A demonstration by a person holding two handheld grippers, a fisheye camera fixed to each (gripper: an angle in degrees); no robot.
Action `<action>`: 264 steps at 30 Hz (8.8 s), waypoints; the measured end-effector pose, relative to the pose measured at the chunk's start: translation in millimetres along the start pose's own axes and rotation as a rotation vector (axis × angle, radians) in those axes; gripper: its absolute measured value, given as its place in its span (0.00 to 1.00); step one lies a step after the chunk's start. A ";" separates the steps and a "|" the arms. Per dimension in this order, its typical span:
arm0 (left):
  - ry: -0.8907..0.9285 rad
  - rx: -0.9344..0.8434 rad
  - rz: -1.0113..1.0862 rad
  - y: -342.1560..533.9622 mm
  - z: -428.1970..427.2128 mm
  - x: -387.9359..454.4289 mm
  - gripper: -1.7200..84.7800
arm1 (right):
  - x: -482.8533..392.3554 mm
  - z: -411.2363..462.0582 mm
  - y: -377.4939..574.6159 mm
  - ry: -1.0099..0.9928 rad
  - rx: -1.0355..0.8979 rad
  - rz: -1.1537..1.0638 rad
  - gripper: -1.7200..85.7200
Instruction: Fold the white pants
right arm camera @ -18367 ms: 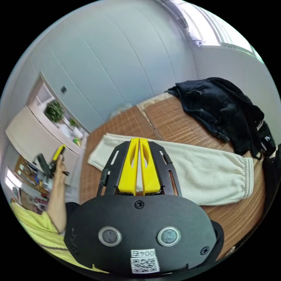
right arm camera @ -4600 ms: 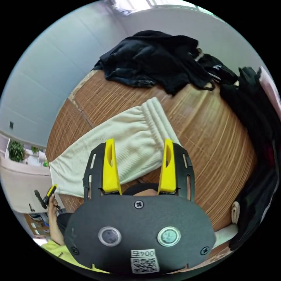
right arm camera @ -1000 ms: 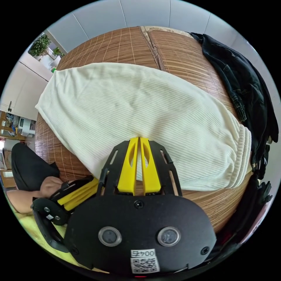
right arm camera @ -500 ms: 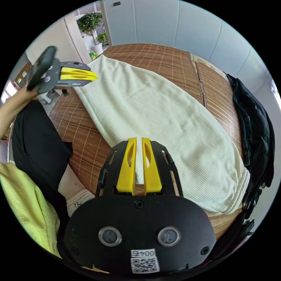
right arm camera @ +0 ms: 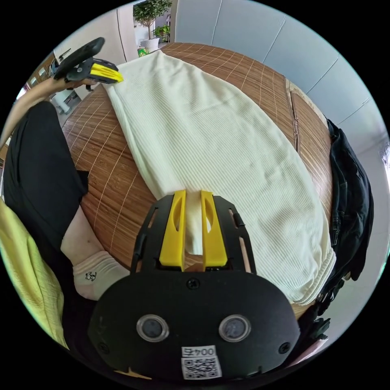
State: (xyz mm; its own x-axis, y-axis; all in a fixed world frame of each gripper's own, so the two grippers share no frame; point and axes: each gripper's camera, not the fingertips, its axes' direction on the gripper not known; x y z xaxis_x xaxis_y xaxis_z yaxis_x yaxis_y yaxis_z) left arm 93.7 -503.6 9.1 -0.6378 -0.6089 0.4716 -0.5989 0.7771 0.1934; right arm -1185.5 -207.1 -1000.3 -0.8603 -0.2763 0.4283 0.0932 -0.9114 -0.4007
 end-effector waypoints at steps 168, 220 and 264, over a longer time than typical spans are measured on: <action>0.118 1.051 -0.367 254.7 -378.5 -171.5 0.03 | 27.9 -206.9 -130.3 -0.348 0.724 0.036 0.06; 0.302 0.374 -0.087 -95.0 -90.2 -7.9 0.03 | 129.4 53.7 178.1 -0.401 0.186 1.417 0.18; 0.531 0.418 -0.167 84.3 -73.0 -122.8 0.03 | 112.0 66.6 31.8 -0.290 0.091 0.498 0.09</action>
State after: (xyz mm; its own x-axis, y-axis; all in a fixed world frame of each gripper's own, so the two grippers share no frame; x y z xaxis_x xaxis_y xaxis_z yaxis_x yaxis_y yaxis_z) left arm 156.9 -351.7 30.3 -0.2613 -0.4724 0.8418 -0.8726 0.4885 0.0033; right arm -1245.5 -287.3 -911.2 -0.5311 -0.7385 0.4155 0.5046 -0.6696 -0.5450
